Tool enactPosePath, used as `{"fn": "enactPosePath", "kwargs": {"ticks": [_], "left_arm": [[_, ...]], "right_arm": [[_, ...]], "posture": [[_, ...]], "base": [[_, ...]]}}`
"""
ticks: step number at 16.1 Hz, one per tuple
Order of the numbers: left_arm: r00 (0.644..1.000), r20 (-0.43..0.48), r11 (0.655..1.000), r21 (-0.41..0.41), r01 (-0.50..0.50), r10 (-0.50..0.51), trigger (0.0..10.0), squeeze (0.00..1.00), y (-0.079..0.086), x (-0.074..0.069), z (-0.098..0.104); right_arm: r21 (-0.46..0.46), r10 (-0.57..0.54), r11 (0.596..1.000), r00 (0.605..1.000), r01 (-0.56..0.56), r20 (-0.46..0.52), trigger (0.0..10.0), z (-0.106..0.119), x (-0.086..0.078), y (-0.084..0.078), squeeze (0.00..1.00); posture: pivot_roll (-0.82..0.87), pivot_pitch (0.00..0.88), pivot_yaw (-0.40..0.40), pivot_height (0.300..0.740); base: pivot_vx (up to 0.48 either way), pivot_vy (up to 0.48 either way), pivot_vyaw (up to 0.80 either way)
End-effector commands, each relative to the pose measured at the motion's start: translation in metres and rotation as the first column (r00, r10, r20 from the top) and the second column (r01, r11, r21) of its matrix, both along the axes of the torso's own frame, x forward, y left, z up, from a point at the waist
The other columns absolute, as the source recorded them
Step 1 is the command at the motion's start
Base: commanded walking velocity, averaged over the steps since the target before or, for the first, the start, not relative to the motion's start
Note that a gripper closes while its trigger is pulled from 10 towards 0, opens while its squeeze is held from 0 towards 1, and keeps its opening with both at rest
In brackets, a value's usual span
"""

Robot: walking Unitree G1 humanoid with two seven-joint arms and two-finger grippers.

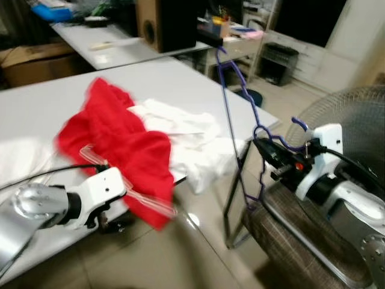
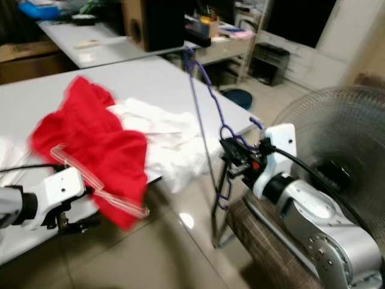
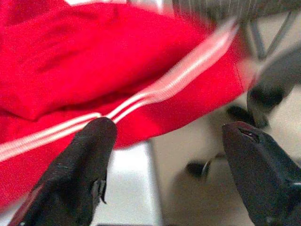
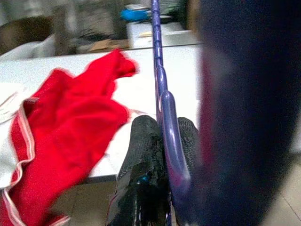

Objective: Hang hanger

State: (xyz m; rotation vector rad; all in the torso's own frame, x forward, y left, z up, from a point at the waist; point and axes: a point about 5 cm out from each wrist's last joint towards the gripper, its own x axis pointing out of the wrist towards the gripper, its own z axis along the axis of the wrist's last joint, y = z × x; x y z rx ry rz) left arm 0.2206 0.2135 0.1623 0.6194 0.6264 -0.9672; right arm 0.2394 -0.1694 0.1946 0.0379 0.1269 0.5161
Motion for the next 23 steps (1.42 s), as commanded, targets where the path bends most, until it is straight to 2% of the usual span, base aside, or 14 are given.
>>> {"fn": "enactPosePath", "kwargs": {"ticks": [1, 3, 5, 6, 8, 9, 10, 11, 12, 14, 17, 19, 21, 23], "left_arm": [[1.000, -0.013, 1.000, -0.017, 0.026, -0.027, 10.0, 1.00, -0.002, -0.003, 0.004], [0.999, 0.034, 0.999, -0.030, -0.027, 0.028, 10.0, 1.00, 0.007, 0.004, 0.010], [0.958, 0.122, 0.964, -0.084, -0.251, 0.260, 10.0, 1.00, 0.025, 0.025, 0.015], [0.876, 0.226, 0.905, -0.110, -0.412, 0.426, 10.0, 1.00, 0.037, 0.043, 0.013], [0.744, 0.270, 0.791, -0.186, -0.583, 0.612, 10.0, 1.00, 0.048, 0.058, 0.011], [0.641, 0.274, 0.695, -0.214, -0.686, 0.717, 10.0, 0.97, 0.057, 0.066, 0.003], [0.540, 0.278, 0.600, -0.219, -0.770, 0.794, 10.0, 0.14, 0.065, 0.073, -0.011], [0.490, 0.276, 0.552, -0.225, -0.803, 0.827, 10.0, 0.00, 0.068, 0.076, -0.020], [0.384, 0.240, 0.444, -0.301, -0.844, 0.892, 10.0, 0.00, 0.065, 0.090, -0.043], [0.405, 0.149, 0.431, -0.356, -0.829, 0.902, 10.0, 0.00, 0.044, 0.102, -0.059], [0.505, 0.015, 0.449, -0.479, -0.754, 0.863, 10.0, 0.00, -0.011, 0.127, -0.070], [0.576, 0.017, 0.508, -0.494, -0.705, 0.817, 10.0, 0.00, -0.044, 0.139, -0.073], [0.685, 0.021, 0.593, -0.520, -0.615, 0.729, 10.0, 0.00, -0.085, 0.144, -0.074], [0.704, 0.040, 0.625, -0.500, -0.600, 0.709, 10.0, 0.00, -0.093, 0.144, -0.077]], "right_arm": [[-0.009, -0.005, 1.000, 1.000, 0.005, -0.005, 10.0, -0.001, -0.001, 0.001, 0.00], [-0.017, -0.003, 1.000, 1.000, 0.003, -0.007, 10.0, -0.003, -0.001, 0.002, 0.00], [-0.004, -0.003, 1.000, 1.000, 0.003, -0.008, 10.0, -0.003, -0.002, 0.003, 0.00], [-0.006, 0.024, 1.000, 1.000, -0.024, -0.016, 10.0, -0.004, -0.004, 0.006, 0.00], [-0.018, 0.042, 0.999, 0.999, -0.042, -0.029, 10.0, -0.007, -0.005, 0.009, 0.00], [-0.040, 0.043, 0.998, 0.998, -0.044, -0.036, 10.0, -0.010, -0.005, 0.010, 0.00], [-0.052, 0.026, 0.998, 0.999, -0.028, -0.035, 10.0, -0.012, -0.004, 0.009, 0.00], [-0.052, 0.017, 0.998, 0.999, -0.019, -0.032, 10.0, -0.012, -0.003, 0.009, 0.00], [-0.054, 0.001, 0.999, 1.000, -0.002, -0.017, 10.0, -0.012, -0.001, 0.010, 0.00], [-0.050, 0.005, 0.999, 1.000, -0.005, -0.013, 10.0, -0.011, 0.000, 0.013, 0.00], [-0.052, 0.015, 0.999, 1.000, -0.016, -0.014, 10.0, -0.011, -0.003, 0.016, 0.00], [-0.054, 0.018, 0.998, 1.000, -0.018, -0.015, 10.0, -0.011, -0.006, 0.017, 0.00], [-0.066, 0.010, 0.998, 1.000, -0.011, -0.011, 10.0, -0.009, -0.009, 0.016, 0.00], [-0.078, 0.000, 0.997, 1.000, -0.001, -0.009, 10.0, -0.008, -0.011, 0.014, 0.00]], "posture": [[-0.02, 0.000, -0.034, 0.740], [-0.02, 0.000, -0.034, 0.740], [-0.02, 0.000, -0.034, 0.740], [-0.02, 0.000, -0.033, 0.740], [-0.02, 0.000, -0.034, 0.740], [-0.02, 0.000, -0.033, 0.740], [-0.03, 0.000, -0.033, 0.740], [-0.03, 0.000, -0.032, 0.740], [-0.05, 0.000, -0.031, 0.740], [-0.06, 0.000, -0.031, 0.740], [-0.08, 0.000, -0.032, 0.740], [-0.11, 0.000, -0.030, 0.740], [-0.16, 0.000, -0.015, 0.740], [-0.16, 0.000, -0.011, 0.740]], "base": [[0.000, 0.000, 0.00], [0.000, 0.000, 0.00], [0.000, 0.000, 0.00], [0.000, 0.000, 0.00], [0.000, 0.000, 0.00], [0.000, 0.000, 0.00], [0.000, 0.000, 0.00], [0.000, 0.000, 0.00], [0.000, 0.000, 0.00], [0.000, 0.000, 0.00], [0.000, 0.000, 0.00], [0.000, 0.000, 0.00], [0.000, 0.000, 0.00], [0.000, 0.000, 0.00]]}}
